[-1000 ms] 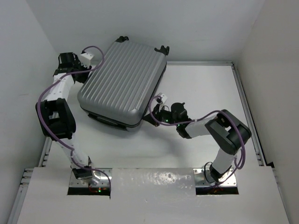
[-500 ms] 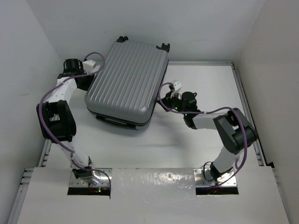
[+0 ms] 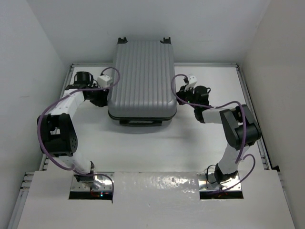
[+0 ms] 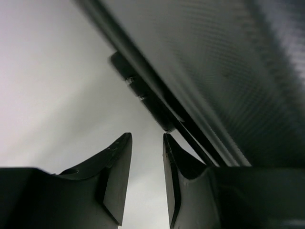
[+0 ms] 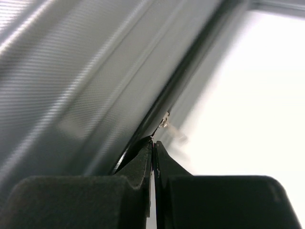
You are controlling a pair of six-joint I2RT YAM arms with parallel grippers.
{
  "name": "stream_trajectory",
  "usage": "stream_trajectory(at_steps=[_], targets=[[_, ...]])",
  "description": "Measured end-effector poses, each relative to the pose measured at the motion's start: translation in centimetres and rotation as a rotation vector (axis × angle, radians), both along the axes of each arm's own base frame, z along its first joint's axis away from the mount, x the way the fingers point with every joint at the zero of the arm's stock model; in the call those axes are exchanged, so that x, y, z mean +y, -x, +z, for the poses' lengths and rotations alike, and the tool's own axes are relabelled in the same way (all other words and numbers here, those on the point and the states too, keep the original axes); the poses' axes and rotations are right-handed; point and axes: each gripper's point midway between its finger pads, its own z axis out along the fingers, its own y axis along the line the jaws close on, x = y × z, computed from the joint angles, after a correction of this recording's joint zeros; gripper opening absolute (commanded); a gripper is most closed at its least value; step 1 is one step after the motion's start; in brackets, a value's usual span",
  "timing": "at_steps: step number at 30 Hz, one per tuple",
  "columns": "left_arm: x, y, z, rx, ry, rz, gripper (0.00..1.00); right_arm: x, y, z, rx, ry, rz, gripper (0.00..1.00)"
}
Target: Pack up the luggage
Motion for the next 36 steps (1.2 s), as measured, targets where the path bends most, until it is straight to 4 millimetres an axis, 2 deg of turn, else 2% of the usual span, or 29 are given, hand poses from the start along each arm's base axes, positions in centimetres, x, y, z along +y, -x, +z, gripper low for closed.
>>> stream_trajectory(at_steps=[3,7,8,10,11,13,15,17,18,20,22,23,25,27,29,31,36], targets=[[-3.1,1.7,-0.6,0.045,0.054,-0.099,0.31,-2.5,-1.6,0.1,-0.015,0.044,-0.071,0.0],[-4.5,2.6,-0.6,0.073,0.094,-0.136,0.31,-3.7,-2.1,0.1,-0.016,0.054,-0.098,0.01],[-4.5,2.6,-0.6,0.076,0.097,-0.134,0.31,-3.9,-2.1,0.0,-0.016,0.054,-0.101,0.14],[-4.3,2.6,-0.6,0.079,0.101,-0.122,0.3,-4.4,-2.3,0.0,-0.015,0.055,-0.113,0.32],[-3.8,2.5,-0.6,0.079,0.102,-0.106,0.3,-4.9,-2.4,0.0,-0.011,0.057,-0.123,0.47],[-3.0,2.2,-0.5,0.087,0.112,-0.069,0.3,-6.4,-2.6,-0.2,0.007,0.06,-0.157,0.57],[-0.9,1.4,0.1,0.084,0.13,-0.003,0.31,-8.8,-2.8,-0.3,0.04,0.05,-0.213,0.64],[2.7,0.4,1.2,0.059,0.144,0.101,0.32,-12.7,-2.7,-0.2,0.073,0.03,-0.312,0.7],[5.2,-0.1,2.0,0.036,0.142,0.172,0.33,-15.6,-2.6,-0.1,0.096,0.025,-0.39,0.81],[10.3,-0.7,3.6,-0.013,0.122,0.322,0.35,-21.4,-1.8,0.0,0.162,0.048,-0.54,0.91],[15.9,-0.5,5.1,-0.058,0.051,0.507,0.43,-25.9,-1.3,0.8,0.256,0.104,-0.652,0.99],[18.2,-0.3,5.8,-0.072,0.009,0.586,0.43,-26.9,-1.5,1.8,0.288,0.126,-0.678,0.99],[21.4,0.0,7.6,-0.092,-0.075,0.714,0.42,-27.5,-2.2,4.7,0.332,0.16,-0.698,0.99],[22.8,-0.2,9.5,-0.112,-0.12,0.781,0.42,-27.8,-2.6,7.8,0.337,0.15,-0.75,0.99],[22.8,-0.5,10.3,-0.125,-0.13,0.802,0.46,-28.0,-2.0,9.3,0.367,0.117,-0.837,0.99],[22.4,0.1,9.6,-0.091,-0.116,0.816,0.47,-28.5,-0.5,9.0,0.44,0.094,-0.932,0.99],[20.9,2.2,5.8,0.044,-0.084,0.825,0.47,-29.3,3.3,6.7,0.614,0.102,-1.049,0.99]])
